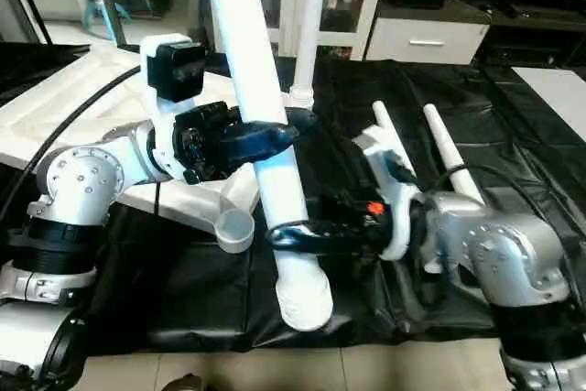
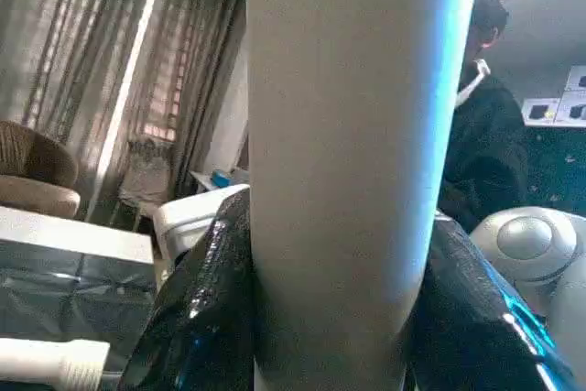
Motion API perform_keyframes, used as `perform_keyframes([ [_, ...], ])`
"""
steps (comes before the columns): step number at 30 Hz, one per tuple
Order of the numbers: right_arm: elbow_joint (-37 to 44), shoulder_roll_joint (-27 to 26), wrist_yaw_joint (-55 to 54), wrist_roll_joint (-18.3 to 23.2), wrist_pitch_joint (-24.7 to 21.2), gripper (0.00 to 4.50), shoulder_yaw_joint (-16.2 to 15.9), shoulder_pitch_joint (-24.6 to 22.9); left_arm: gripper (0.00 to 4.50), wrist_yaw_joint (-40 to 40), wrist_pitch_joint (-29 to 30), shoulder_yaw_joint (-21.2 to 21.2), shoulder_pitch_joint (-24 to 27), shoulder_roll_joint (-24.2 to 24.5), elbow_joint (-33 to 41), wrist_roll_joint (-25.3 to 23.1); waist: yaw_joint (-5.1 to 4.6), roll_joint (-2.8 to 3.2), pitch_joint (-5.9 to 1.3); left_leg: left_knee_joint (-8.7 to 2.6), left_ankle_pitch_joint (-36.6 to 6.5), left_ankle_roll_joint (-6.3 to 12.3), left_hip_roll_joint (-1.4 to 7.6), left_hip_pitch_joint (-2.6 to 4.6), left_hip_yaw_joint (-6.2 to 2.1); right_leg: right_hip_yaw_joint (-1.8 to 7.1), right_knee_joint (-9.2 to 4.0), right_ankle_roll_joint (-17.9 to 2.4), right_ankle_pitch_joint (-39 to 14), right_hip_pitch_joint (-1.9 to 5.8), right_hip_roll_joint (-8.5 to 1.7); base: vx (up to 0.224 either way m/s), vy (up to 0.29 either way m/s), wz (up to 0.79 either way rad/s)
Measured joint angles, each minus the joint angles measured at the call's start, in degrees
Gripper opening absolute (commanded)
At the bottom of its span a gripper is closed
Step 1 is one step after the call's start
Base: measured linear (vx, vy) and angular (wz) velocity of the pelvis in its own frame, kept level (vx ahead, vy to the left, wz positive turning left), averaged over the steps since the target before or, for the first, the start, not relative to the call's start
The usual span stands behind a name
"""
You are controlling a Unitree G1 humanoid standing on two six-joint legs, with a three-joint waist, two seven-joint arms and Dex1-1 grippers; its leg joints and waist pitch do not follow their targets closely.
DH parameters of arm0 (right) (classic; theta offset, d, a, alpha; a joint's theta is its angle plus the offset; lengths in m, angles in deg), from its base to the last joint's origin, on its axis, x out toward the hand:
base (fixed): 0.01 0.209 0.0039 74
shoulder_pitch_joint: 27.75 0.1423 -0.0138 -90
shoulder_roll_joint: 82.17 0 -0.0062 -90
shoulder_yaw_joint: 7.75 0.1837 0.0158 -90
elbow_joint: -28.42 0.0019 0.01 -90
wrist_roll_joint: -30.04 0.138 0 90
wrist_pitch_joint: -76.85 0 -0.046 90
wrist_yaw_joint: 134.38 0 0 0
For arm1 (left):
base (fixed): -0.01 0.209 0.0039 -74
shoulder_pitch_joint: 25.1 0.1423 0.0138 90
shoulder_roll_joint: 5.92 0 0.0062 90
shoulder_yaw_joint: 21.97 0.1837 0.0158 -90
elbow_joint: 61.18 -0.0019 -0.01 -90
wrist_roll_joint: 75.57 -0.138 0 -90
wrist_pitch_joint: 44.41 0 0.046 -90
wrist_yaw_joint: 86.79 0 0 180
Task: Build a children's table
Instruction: Pick table leg
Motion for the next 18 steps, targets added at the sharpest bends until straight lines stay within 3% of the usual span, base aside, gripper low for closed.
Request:
perform_keyframes([
  [3,-0.1,0.0,0.2,-0.1,0.0,1.92,-0.1,0.2,1.77,0.3,-0.1,0.0,0.0,0.0,-0.4,0.0,0.07,0.0,0.0,0.0,0.0,0.01,0.0,-0.02,0.0,0.01,0.0,0.0,0.0,0.0,0.0,0.0,0.0,0.0],
  [11,-0.7,-0.2,0.7,-1.5,0.6,1.83,-0.1,0.6,1.77,0.8,-1.2,-0.1,0.0,0.0,-1.4,-0.6,-0.02,0.0,0.0,0.0,0.0,-0.02,0.0,0.02,0.0,0.0,0.04,0.0,0.0,0.0,0.0,0.0,0.0,0.0],
  [16,-2.4,-2.2,-1.0,-4.2,4.6,1.83,-0.5,0.9,1.77,0.6,-3.5,-0.7,0.0,0.1,-2.2,-2.4,-0.05,0.0,0.0,0.0,0.0,-0.02,0.0,0.01,0.0,0.01,0.05,0.0,0.0,-0.01,0.0,0.0,0.0,0.0],
  [18,-4.4,-3.9,-3.7,-7.7,8.1,1.82,-0.5,1.9,1.77,-2.0,-5.9,-1.5,-0.3,0.2,-3.6,-4.7,-0.1,0.0,0.0,0.02,0.0,-0.04,0.0,0.02,0.0,0.01,0.08,0.0,0.0,-0.01,0.0,0.0,0.0,0.0],
])
